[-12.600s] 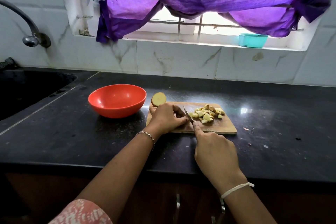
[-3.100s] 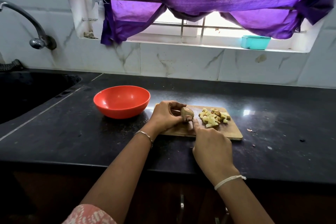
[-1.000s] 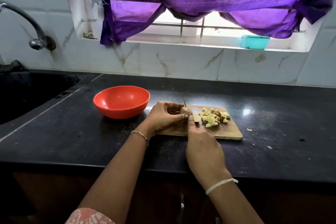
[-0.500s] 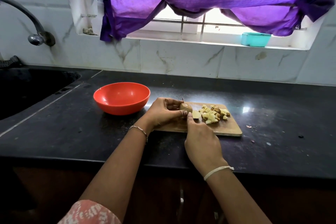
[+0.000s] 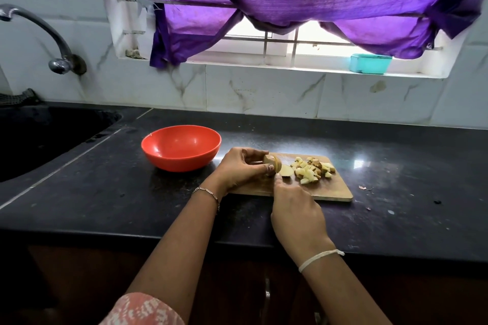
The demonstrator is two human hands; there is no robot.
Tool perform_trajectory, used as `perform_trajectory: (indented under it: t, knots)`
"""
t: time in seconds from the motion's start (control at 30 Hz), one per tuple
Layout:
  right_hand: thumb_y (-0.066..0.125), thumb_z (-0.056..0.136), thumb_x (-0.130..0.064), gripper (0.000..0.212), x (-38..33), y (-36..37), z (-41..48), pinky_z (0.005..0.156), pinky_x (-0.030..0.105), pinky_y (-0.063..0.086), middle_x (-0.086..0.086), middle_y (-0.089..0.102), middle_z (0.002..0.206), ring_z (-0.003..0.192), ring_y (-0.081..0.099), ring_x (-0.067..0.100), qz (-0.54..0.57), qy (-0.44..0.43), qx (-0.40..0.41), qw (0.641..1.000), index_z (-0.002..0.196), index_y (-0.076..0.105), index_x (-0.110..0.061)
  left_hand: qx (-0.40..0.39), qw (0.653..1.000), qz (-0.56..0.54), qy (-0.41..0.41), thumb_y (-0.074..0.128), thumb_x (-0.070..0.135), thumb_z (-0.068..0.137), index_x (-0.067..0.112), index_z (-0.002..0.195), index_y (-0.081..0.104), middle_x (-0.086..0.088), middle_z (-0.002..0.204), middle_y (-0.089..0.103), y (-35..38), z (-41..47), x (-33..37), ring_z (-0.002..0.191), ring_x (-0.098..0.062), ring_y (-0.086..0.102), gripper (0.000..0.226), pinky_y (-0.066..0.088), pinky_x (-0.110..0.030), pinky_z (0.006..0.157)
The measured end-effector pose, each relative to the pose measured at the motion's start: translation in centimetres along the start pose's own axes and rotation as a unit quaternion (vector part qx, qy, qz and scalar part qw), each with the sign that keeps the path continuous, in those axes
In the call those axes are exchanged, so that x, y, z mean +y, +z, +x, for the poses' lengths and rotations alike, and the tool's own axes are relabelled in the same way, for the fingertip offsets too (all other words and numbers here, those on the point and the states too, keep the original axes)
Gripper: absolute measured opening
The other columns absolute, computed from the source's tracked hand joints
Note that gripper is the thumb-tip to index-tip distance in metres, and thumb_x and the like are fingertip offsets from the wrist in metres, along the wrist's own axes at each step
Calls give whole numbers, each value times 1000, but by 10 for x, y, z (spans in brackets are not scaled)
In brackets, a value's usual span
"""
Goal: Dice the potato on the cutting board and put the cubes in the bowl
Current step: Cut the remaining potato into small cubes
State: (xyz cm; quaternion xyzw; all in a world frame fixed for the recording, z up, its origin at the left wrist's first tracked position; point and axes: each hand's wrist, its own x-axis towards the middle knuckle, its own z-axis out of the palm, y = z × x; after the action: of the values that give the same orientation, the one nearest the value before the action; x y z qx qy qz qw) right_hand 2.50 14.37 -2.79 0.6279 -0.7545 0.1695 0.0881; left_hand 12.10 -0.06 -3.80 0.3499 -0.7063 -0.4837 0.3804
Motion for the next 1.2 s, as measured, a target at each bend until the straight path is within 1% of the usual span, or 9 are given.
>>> perform_trajectory:
  t: [0.13,0.27,0.4,0.47,0.53,0.67,0.8,1.0,1.2]
  knots:
    - [34,99,-3,52,-2,0,6,83,33,51,13,53,133,113,59,25,-17,-3,-10,1000,149,28,-11,-6,1000,-10,-1,82,12,74,9,118,67,-4,108,73,-1,-1,1,103,-10,68,47,52,-36,97]
    - [30,99,-2,47,-2,1,12,79,34,51,13,60,121,109,60,27,-22,-3,-17,1000,145,36,-10,-2,1000,-2,1,82,13,75,11,119,66,-4,107,73,1,-3,2,102,-10,68,46,53,-35,96]
    - [31,99,0,52,2,3,9,88,37,50,20,48,138,128,48,31,-24,4,-22,999,150,28,-12,8,1000,10,7,81,14,77,11,121,65,-3,109,72,3,-4,4,101,-9,68,47,53,-32,95]
    - [33,99,-2,54,7,4,4,86,37,51,17,48,139,119,55,29,-16,0,-16,1000,151,25,-15,10,1000,8,10,80,13,77,11,121,64,-4,110,71,4,-4,3,102,-10,68,47,53,-33,94]
    - [36,98,-3,58,14,4,-4,82,36,50,10,55,129,110,58,26,-3,-4,-12,1000,152,23,-18,12,1000,2,13,80,12,77,12,122,62,-5,112,70,4,-3,2,103,-11,67,48,54,-32,93]
    - [38,99,-8,61,21,-2,-18,75,32,48,7,61,115,105,60,24,23,18,10,1000,153,19,-27,18,1000,13,17,82,16,75,11,118,61,-5,110,71,2,-3,1,101,-10,68,47,55,-28,89]
    - [39,98,-9,65,16,-3,-17,73,26,48,3,60,118,101,60,18,59,33,64,996,154,12,-28,19,1000,15,14,84,18,72,9,114,62,-6,109,71,1,-1,-3,103,-12,67,49,53,-33,95]
    - [36,100,-11,65,12,8,-13,66,25,41,2,60,107,94,60,17,76,23,73,994,154,7,-31,14,1000,24,16,83,17,73,8,117,62,-5,111,70,0,1,-4,104,-11,67,49,52,-34,96]
    - [34,100,-10,65,13,13,-13,72,28,46,2,60,111,96,60,19,78,21,73,994,154,5,-31,18,999,34,14,82,16,76,7,118,62,-4,112,70,0,2,-5,105,-11,66,47,52,-33,96]
